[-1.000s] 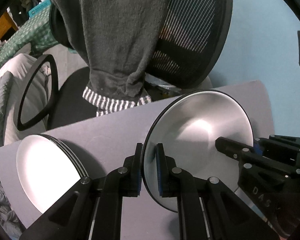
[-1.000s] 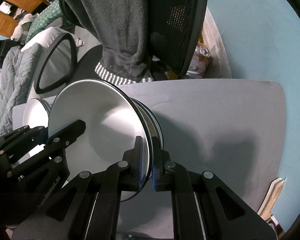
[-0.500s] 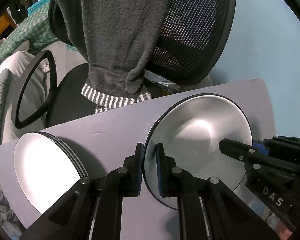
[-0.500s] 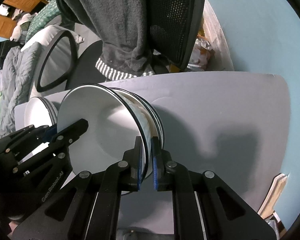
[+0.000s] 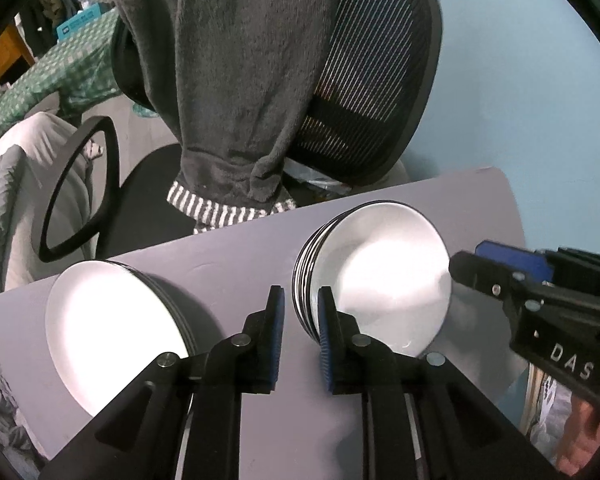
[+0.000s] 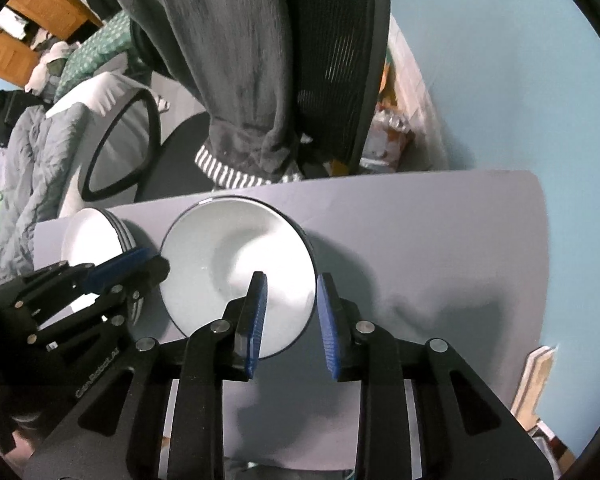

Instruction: Organize plates and bowls

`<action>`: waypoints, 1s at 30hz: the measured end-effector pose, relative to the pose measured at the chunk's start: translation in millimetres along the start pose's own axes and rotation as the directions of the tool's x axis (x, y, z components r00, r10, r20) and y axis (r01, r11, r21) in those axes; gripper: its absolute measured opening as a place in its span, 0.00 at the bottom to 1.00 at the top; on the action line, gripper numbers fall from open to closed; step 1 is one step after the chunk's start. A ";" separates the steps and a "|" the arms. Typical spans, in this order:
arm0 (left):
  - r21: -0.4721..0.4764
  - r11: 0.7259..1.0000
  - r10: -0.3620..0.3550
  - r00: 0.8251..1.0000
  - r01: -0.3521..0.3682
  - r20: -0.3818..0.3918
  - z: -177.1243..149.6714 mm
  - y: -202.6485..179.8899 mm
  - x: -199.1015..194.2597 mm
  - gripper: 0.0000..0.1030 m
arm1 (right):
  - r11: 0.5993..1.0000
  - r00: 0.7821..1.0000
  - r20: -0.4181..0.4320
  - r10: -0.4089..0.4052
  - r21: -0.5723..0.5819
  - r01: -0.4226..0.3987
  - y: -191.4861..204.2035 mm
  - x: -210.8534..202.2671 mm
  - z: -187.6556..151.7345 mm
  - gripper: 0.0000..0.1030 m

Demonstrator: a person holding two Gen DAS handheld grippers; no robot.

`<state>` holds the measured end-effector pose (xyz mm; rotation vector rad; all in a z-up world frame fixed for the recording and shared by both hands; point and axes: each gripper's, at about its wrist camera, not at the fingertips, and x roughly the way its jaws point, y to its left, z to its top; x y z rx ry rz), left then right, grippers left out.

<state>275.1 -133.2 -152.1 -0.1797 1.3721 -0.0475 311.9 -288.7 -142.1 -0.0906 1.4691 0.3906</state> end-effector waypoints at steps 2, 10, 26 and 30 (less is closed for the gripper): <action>0.003 1.000 -0.006 0.999 0.006 0.035 -3.6 1.2 -12.4 0.29 | 1.000 0.999 0.034 -0.020 -0.008 0.020 4.3 -10.0 -2.0 0.36; 0.027 1.000 -0.015 0.994 0.012 0.110 -16.5 4.5 -53.6 0.34 | 1.000 0.993 0.114 -0.022 -0.011 0.023 15.7 -37.7 -12.0 0.42; 0.041 0.998 -0.048 0.988 0.042 0.148 -48.7 14.4 -95.3 0.43 | 0.999 0.980 0.198 -0.033 0.001 0.034 27.5 -68.3 -38.0 0.57; 0.039 0.998 -0.060 0.987 0.055 0.150 -56.3 16.0 -102.1 0.45 | 0.999 0.977 0.210 -0.032 0.004 0.032 29.4 -73.7 -43.9 0.59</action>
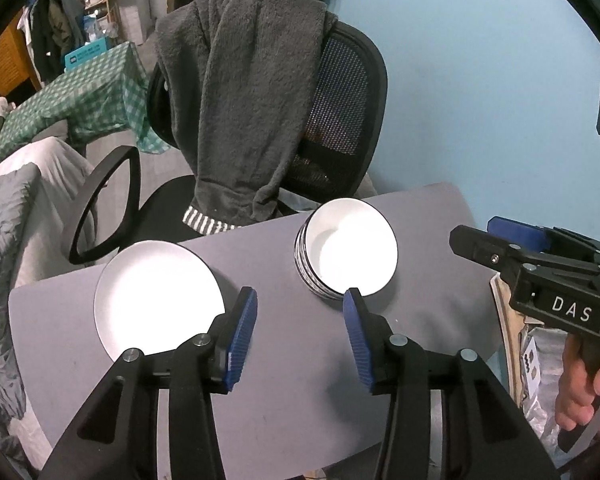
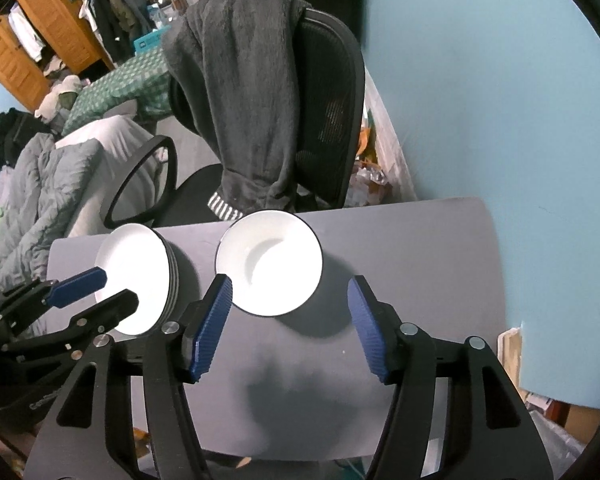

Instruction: Organize plates and bowls

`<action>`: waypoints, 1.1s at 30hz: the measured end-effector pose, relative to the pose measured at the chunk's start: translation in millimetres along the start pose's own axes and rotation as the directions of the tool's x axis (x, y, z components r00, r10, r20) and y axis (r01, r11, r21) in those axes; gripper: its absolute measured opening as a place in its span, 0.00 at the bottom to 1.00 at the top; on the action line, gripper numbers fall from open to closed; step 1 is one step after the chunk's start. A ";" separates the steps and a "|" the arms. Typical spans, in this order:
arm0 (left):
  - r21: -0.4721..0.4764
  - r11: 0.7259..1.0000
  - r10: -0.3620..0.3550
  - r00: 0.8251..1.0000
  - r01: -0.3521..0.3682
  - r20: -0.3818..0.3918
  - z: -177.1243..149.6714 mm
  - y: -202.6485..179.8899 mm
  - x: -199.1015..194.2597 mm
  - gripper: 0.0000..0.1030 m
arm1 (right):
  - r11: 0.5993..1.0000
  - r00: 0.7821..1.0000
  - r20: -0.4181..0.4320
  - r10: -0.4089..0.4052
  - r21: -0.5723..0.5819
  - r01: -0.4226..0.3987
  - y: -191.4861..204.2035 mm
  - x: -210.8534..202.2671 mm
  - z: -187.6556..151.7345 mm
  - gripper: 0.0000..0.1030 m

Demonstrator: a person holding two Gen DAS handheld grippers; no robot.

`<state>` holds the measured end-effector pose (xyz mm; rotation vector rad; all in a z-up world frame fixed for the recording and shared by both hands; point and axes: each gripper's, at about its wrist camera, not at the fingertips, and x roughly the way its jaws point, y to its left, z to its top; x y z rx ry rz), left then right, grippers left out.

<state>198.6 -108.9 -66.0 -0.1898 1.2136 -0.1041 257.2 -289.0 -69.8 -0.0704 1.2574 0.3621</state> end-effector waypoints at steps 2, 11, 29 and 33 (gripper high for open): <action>-0.002 1.000 -0.004 1.000 0.004 0.003 -3.3 1.0 -4.5 0.45 | 1.000 1.000 0.005 0.001 0.000 -0.001 1.0 -2.9 -2.2 0.59; -0.004 1.000 -0.024 0.999 0.024 0.028 -13.9 1.7 -22.0 0.45 | 1.000 1.000 0.022 0.004 0.001 -0.004 10.7 -12.0 -12.9 0.59; 0.023 0.999 0.019 0.981 -0.024 0.193 -12.8 -2.1 -47.1 0.84 | 0.999 0.999 0.033 -0.027 0.037 0.026 8.8 -16.8 -25.8 0.60; 0.006 1.000 0.004 0.982 -0.005 0.191 -9.6 -5.7 -40.8 0.84 | 0.999 0.999 0.030 -0.021 0.042 0.020 2.0 -17.8 -24.2 0.60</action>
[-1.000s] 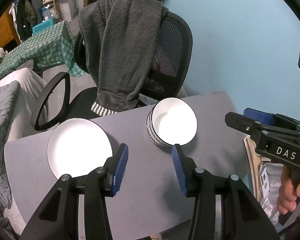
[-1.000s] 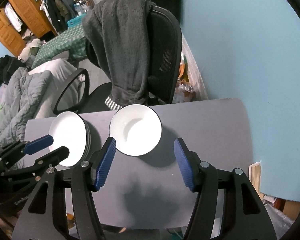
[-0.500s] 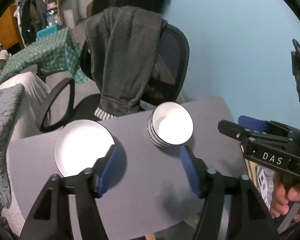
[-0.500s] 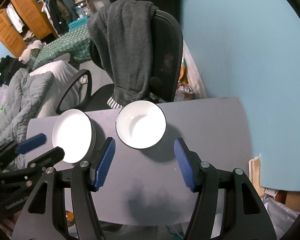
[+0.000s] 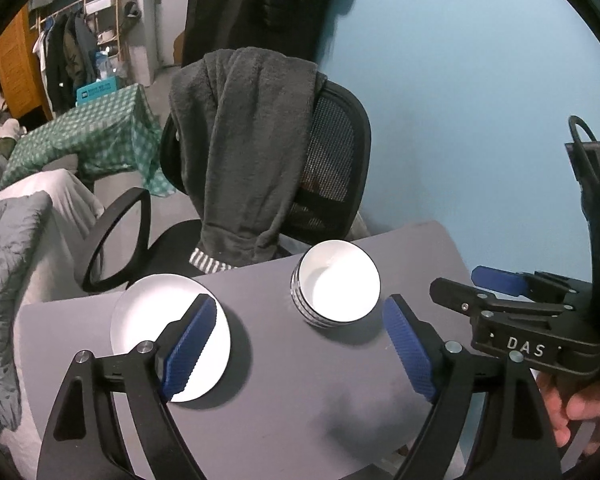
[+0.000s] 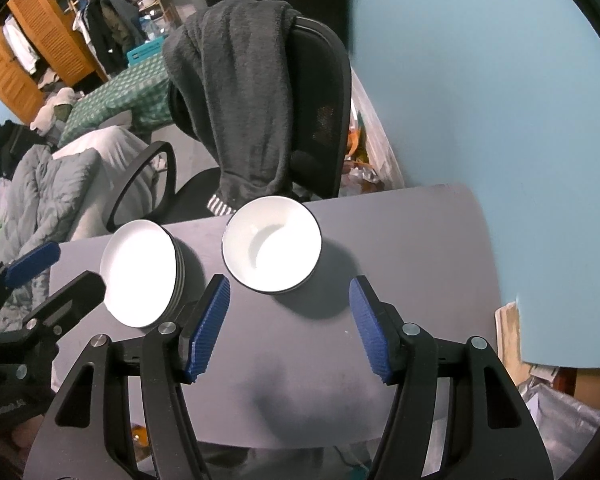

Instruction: Organize plates and bowls

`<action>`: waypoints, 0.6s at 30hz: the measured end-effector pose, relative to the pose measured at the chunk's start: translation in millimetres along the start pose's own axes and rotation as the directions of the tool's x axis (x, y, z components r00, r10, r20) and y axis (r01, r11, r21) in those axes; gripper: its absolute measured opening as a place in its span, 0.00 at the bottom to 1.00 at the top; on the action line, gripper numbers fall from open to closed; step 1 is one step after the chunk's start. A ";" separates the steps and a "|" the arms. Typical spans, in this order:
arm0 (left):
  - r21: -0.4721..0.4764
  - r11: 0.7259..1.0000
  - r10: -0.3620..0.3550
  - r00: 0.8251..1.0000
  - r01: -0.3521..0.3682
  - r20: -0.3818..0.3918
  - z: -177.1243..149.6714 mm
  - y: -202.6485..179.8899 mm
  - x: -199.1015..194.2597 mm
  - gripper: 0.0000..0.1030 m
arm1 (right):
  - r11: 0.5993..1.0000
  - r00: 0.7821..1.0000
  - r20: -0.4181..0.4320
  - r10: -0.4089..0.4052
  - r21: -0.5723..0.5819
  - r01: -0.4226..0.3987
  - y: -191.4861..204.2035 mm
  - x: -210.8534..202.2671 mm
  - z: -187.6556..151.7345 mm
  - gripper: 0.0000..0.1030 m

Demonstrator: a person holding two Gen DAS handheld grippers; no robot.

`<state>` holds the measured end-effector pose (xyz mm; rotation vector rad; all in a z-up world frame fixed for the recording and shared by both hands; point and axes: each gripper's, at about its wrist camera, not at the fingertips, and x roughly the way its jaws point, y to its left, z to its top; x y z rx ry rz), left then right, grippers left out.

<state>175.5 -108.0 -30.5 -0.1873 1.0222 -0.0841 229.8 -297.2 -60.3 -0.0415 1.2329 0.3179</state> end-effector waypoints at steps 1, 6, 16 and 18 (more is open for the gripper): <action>-0.004 1.000 0.004 1.000 -0.004 0.001 0.9 -1.3 2.4 0.84 | 1.000 1.000 0.001 -0.001 -0.003 0.001 0.4 0.2 -0.2 0.60; -0.007 1.000 0.007 1.000 -0.007 0.010 7.3 -11.5 10.5 0.84 | 1.000 1.000 0.001 -0.018 -0.025 0.018 -12.2 4.2 6.5 0.65; 0.000 0.998 0.058 0.996 -0.058 -0.073 22.1 -16.9 55.9 0.84 | 0.997 0.998 -0.053 -0.025 -0.075 0.020 -38.3 38.6 26.1 0.65; 0.003 0.997 0.072 0.992 -0.073 -0.107 22.9 -16.8 70.3 0.84 | 0.996 0.997 -0.070 -0.010 -0.087 0.004 -42.0 50.1 31.1 0.65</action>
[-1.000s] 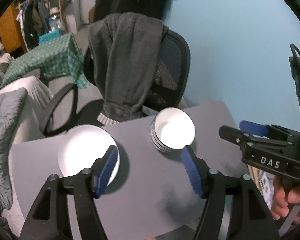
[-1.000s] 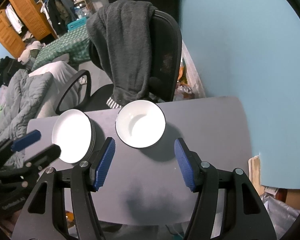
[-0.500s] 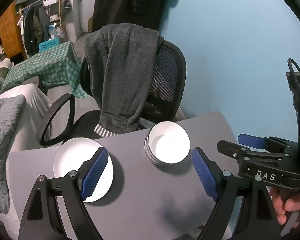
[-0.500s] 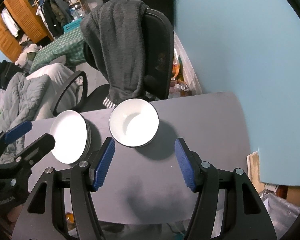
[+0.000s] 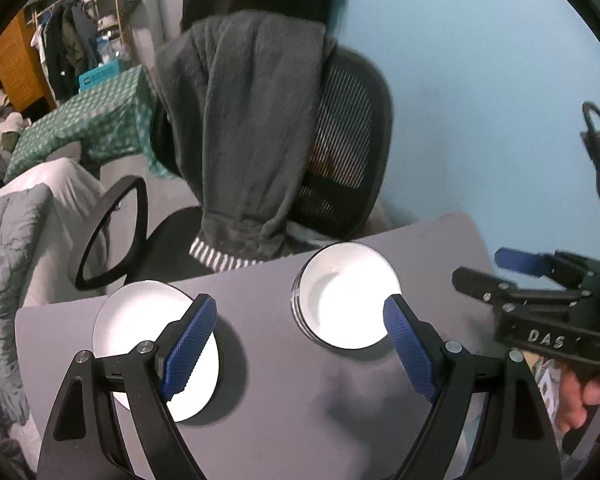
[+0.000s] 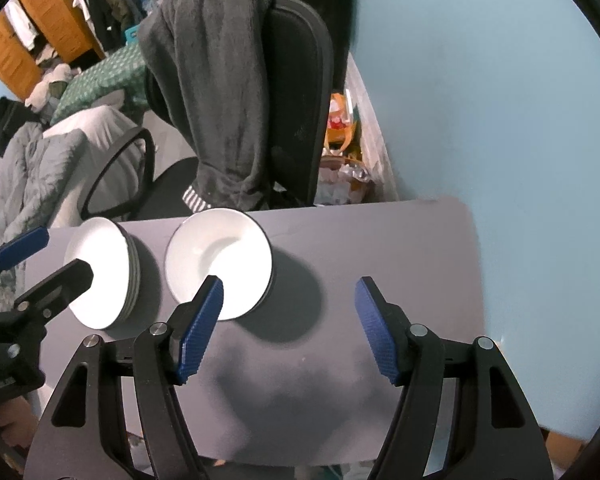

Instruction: Organize plates and bowls

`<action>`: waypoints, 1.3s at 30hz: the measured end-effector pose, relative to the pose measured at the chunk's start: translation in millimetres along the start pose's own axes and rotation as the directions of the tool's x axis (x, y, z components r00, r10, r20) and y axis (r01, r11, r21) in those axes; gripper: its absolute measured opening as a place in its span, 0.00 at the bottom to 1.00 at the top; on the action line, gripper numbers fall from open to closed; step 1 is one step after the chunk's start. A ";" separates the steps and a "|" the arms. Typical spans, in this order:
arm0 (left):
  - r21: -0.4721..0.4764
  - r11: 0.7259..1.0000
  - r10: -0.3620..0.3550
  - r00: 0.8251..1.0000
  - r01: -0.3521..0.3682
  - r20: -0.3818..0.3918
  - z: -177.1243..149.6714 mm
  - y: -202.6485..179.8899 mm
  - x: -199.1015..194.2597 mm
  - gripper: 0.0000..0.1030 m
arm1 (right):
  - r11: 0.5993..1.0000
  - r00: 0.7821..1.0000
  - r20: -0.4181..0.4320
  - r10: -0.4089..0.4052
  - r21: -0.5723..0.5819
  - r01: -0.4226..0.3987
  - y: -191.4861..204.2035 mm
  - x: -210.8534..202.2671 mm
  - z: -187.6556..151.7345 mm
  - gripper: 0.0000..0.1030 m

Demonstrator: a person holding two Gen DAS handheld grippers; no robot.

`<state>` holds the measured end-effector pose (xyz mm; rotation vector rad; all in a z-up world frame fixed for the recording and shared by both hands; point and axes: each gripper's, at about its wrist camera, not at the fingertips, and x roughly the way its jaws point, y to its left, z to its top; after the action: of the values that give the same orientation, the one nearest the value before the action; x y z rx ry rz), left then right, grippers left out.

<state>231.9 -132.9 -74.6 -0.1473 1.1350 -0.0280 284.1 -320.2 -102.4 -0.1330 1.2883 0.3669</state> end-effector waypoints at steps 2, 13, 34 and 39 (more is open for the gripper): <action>-0.015 1.000 0.002 1.000 -0.003 -0.021 1.3 2.5 13.7 0.84 | 1.000 1.000 -0.019 0.019 -0.011 -0.019 -2.8 10.9 3.8 0.65; -0.152 0.988 -0.047 0.979 0.017 -0.199 1.6 20.0 87.0 0.76 | 0.991 0.976 -0.191 0.104 -0.065 -0.119 -16.6 82.1 15.7 0.65; -0.246 0.969 -0.104 0.934 0.019 -0.341 -12.0 16.9 150.8 0.70 | 0.971 0.930 -0.317 0.187 -0.083 -0.223 -10.2 134.2 30.2 0.52; -0.253 0.968 -0.102 0.926 0.008 -0.364 -18.0 14.3 156.8 0.59 | 0.970 0.926 -0.331 0.183 -0.093 -0.226 -10.5 138.5 30.6 0.47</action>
<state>281.2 -135.9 -225.2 -0.4109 1.5163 0.0373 347.4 -294.2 -227.1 -0.1736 1.6066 0.6294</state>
